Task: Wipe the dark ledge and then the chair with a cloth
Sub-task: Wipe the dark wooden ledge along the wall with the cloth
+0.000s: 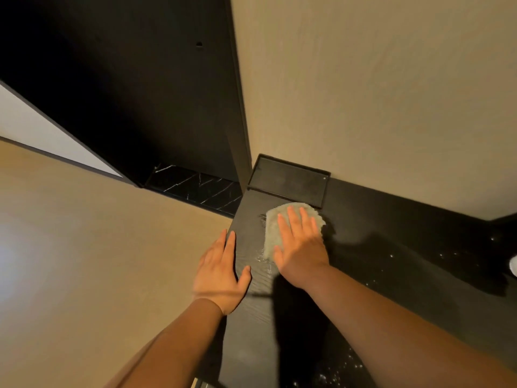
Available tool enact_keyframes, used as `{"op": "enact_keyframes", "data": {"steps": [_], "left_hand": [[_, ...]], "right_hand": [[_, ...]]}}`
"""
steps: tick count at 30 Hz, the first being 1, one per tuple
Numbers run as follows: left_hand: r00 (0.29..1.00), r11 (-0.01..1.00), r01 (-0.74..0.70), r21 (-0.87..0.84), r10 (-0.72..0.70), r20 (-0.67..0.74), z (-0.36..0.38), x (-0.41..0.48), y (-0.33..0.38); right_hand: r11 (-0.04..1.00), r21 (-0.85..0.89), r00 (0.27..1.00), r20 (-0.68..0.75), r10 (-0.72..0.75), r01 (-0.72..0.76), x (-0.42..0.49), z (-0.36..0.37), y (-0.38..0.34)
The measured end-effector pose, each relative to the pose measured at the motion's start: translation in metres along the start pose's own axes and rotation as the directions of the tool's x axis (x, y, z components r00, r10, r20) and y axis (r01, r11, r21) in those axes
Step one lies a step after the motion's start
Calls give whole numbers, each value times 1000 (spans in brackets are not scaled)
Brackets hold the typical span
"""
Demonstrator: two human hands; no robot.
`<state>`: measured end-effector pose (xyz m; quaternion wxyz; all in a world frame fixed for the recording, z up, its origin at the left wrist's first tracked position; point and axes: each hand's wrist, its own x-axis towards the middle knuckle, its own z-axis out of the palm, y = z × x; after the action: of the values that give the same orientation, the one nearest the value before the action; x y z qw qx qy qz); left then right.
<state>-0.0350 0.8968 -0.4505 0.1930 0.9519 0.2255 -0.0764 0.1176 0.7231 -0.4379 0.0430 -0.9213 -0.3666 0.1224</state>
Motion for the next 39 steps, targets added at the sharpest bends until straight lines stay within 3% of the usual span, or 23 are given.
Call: {"op": "enact_keyframes", "data": {"steps": [3,6,13,17,21,26,28,31,34,37,39], "left_hand": [[1000,1000,-10,-1,10,7,1,-1,0],[1000,1000,22,-14,-21,21,1,-3,0],[995,993,84,-88,-88,-39,-2,-2,3],[995,991,82,-109,-88,-45,-4,-3,5],[995,993,82,-87,-87,-52,-4,-3,5],[994,994,93,-62,-96,-58,-2,-2,5],[994,995,84,-55,-88,-65,-1,-1,6],[994,995,84,-50,-87,-63,0,-1,5],[995,995,83,-60,-86,-50,-2,-1,7],[996,995,81,-60,-83,-35,-5,-3,7],[996,994,82,-67,-85,-35,-6,-1,6]], "right_hand": [[994,38,989,100,-107,104,22,-1,-14],[989,43,987,71,-142,139,18,-2,2],[998,19,996,60,-66,65,14,-4,9],[980,57,973,119,-197,191,41,-4,-9],[956,13,953,79,-292,292,43,1,-6],[881,25,875,104,-473,473,36,3,14],[879,-23,872,140,-469,477,52,-3,18],[923,-75,923,110,-368,377,64,-8,8],[955,-28,953,87,-291,294,45,-3,-8],[936,54,937,-21,-348,348,16,9,-11],[921,90,924,4,-381,379,21,9,-5]]}}
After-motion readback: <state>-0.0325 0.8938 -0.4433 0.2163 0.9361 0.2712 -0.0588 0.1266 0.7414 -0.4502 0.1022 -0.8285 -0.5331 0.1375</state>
